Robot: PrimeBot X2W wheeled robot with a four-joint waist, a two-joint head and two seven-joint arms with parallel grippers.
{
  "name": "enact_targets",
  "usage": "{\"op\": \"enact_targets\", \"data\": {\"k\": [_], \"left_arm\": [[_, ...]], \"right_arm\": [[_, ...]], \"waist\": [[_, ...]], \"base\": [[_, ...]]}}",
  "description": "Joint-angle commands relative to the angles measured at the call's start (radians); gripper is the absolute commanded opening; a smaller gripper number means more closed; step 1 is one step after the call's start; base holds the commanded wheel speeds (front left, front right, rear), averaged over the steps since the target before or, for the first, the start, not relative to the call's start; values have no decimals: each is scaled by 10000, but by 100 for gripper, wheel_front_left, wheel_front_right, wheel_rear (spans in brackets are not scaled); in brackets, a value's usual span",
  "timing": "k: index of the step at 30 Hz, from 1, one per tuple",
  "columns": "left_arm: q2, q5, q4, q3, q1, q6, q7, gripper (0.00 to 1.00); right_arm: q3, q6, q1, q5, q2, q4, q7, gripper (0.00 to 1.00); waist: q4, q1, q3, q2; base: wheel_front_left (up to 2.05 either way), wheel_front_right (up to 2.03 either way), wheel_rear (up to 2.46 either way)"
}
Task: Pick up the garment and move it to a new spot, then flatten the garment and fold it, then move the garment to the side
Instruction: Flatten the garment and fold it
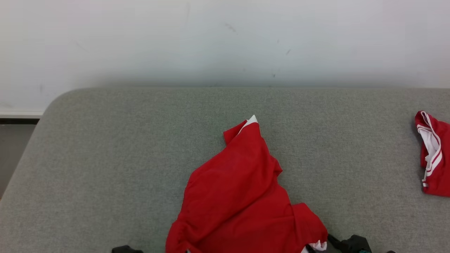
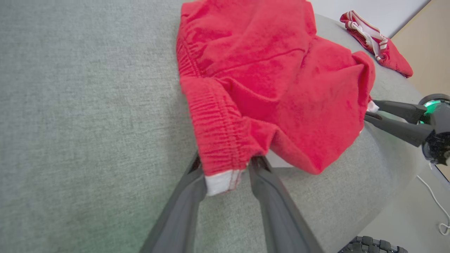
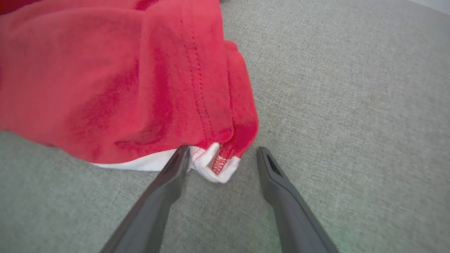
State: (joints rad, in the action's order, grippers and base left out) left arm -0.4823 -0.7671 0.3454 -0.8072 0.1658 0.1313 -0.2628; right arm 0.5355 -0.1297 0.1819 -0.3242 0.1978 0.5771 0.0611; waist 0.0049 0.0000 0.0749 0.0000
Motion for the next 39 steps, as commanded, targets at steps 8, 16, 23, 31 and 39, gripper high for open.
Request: {"op": "enact_targets", "data": {"k": [8, 16, 23, 31, 39], "left_arm": [[-213, -599, -220, -809, 319, -10, -14, 0], [-1006, -2136, -1550, -1269, 349, -10, 272, 0], [-2485, -3657, -4267, -986, 428, -13, 1358, 0], [-3704, -5000, -8172, -292, 939, -234, 2567, 0], [-3925, -6607, -10901, 923, 2396, -529, 3248, 0]], "right_arm": [[454, -30, 176, -2256, -110, -302, -108, 0], [-454, -17, -94, -4768, 605, -2260, 169, 0], [-1632, -11, -961, -6645, 1791, -5186, -251, 0], [-3392, -10, -2064, -7774, 2305, -8587, -364, 0], [-5105, -10, -2382, -7885, 2035, -11305, -842, 0]], "waist": [[-1, 0, -58, 0], [-108, 0, -412, 0], [-274, 0, -881, 0], [-537, 0, -1089, 0], [-791, 0, -963, 0]], "base": [[0, 0, 0], [0, 0, 0], [0, 0, 0], [0, 0, 0], [0, 0, 0]]}}
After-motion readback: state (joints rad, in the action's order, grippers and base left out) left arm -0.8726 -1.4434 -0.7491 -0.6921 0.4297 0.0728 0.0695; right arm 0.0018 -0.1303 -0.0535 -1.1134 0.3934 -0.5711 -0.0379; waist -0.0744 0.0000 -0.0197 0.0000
